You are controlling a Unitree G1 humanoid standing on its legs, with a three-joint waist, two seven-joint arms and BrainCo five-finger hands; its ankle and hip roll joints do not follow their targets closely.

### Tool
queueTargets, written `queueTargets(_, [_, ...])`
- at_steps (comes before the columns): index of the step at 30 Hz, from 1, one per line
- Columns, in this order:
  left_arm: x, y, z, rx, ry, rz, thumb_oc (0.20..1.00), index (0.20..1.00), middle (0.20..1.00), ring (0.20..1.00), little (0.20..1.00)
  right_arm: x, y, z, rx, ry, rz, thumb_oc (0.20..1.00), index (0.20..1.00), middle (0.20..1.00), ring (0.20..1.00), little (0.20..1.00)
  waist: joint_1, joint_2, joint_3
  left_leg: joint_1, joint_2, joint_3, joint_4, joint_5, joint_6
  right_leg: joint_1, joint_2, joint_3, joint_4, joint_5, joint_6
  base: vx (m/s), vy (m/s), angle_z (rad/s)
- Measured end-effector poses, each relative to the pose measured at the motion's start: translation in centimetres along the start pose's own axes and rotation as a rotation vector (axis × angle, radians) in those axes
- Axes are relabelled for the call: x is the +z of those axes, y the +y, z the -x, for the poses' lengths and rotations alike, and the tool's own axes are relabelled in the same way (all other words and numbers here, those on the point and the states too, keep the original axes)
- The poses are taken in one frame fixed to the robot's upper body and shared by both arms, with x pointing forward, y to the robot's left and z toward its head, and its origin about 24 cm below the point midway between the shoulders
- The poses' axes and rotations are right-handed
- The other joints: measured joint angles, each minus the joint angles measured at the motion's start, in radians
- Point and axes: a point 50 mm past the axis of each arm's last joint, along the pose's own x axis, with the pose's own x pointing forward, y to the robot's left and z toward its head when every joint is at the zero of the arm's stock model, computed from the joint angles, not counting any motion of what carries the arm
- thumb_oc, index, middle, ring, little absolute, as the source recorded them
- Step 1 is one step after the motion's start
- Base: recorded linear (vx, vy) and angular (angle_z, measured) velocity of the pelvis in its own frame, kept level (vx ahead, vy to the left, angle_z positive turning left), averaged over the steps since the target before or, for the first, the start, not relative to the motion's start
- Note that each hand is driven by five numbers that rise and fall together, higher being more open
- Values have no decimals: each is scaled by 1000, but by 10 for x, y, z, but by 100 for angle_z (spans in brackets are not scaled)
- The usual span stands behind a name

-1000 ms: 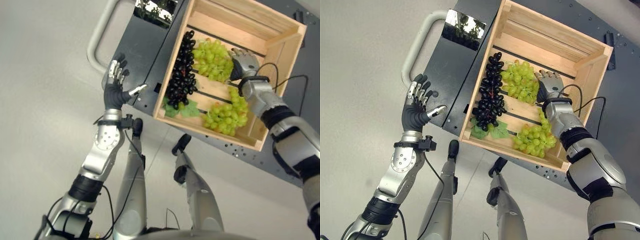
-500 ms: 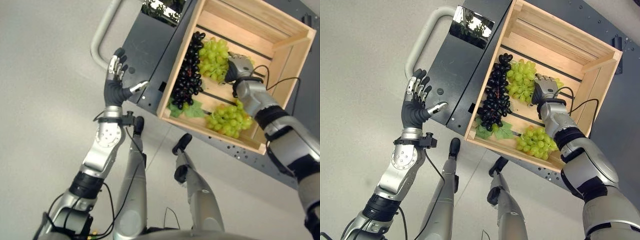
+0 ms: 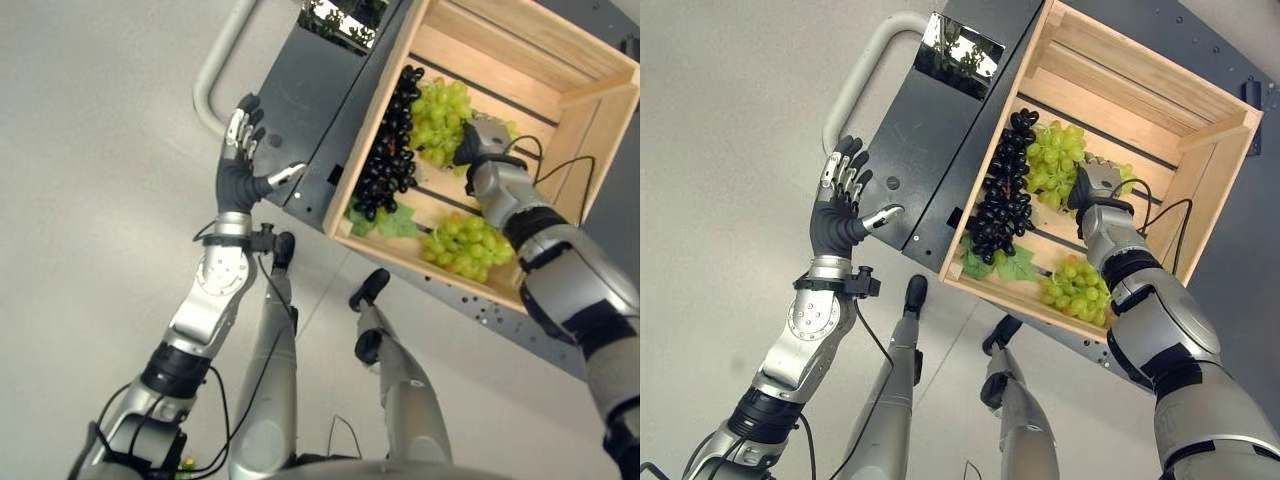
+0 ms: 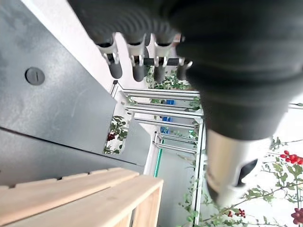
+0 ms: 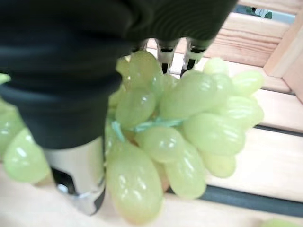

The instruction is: Pick up the fruits from the basket on one side to the basket on the other side

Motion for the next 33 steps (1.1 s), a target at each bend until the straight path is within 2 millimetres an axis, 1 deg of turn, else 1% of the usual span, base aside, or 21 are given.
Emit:
queueTargets(6, [-1, -6, 1, -27, 5, 6, 1000, 1000, 1000, 1000, 1000, -6, -4, -2, -1, 26, -12, 1000, 1000, 1000, 1000, 1000, 8, 24, -2, -1, -2, 0, -1, 4, 2, -7, -6, 0, 14, -1, -1, 0, 0, 0])
queueTargets(7, [-1, -8, 2, -32, 4, 9, 1000, 1000, 1000, 1000, 1000, -9, -5, -2, -3, 32, -12, 1000, 1000, 1000, 1000, 1000, 14, 25, -2, -2, -3, 0, -2, 4, 2, -13, -10, 0, 25, -6, -1, 0, 0, 0])
queueTargets(12, [-1, -8, 2, -35, 5, 9, 1000, 1000, 1000, 1000, 1000, -14, -7, -2, -5, 48, -10, 1000, 1000, 1000, 1000, 1000, 16, 27, -2, -10, -7, -1, -4, 9, 5, -25, -18, 0, 40, -10, 1, 3, 6, 2])
queueTargets(13, [-1, -8, 2, -35, 4, 9, 1000, 1000, 1000, 1000, 1000, -14, -8, -2, -8, 48, -10, 875, 875, 875, 875, 875, 15, 27, -2, -12, -8, -1, -4, 9, 7, -29, -20, 0, 44, -11, 2, 0, 0, 0])
queueTargets(14, [-1, -8, 2, -36, 3, 9, 1000, 1000, 1000, 1000, 1000, -14, -11, -3, -15, 50, -10, 658, 658, 658, 658, 658, 13, 27, -2, -17, -11, -1, -4, 12, 8, -37, -25, 0, 52, -12, 2, 0, 0, 0])
queueTargets(15, [0, -9, 2, -38, 3, 10, 1000, 1000, 1000, 1000, 1000, -14, -12, -3, -17, 53, -10, 548, 548, 548, 548, 548, 13, 27, -2, -19, -13, 0, -4, 13, 9, -41, -28, 0, 57, -12, 3, 0, 0, 0])
queueTargets(16, [0, -9, 1, -38, 1, 10, 1000, 1000, 1000, 1000, 1000, -15, -13, -4, -18, 59, -9, 200, 200, 200, 200, 200, 14, 27, -2, -20, -14, 0, -4, 15, 11, -45, -31, 0, 63, -14, 3, 0, 0, 0])
queueTargets(23, [1, -9, 0, -41, -4, 11, 1000, 1000, 1000, 1000, 1000, -17, -27, -7, -48, 71, -20, 200, 200, 200, 200, 200, 17, 27, -2, -25, -15, 0, -6, 19, 11, -50, -32, 0, 65, -16, 3, 0, 0, 0])
queueTargets(33, [2, -10, -2, -44, -12, 11, 1000, 1000, 1000, 1000, 1000, -17, -28, -7, -45, 63, -44, 200, 200, 200, 200, 200, 15, 27, -2, -24, -13, 1, -6, 20, 10, -49, -31, 0, 65, -18, 3, 0, 0, 0])
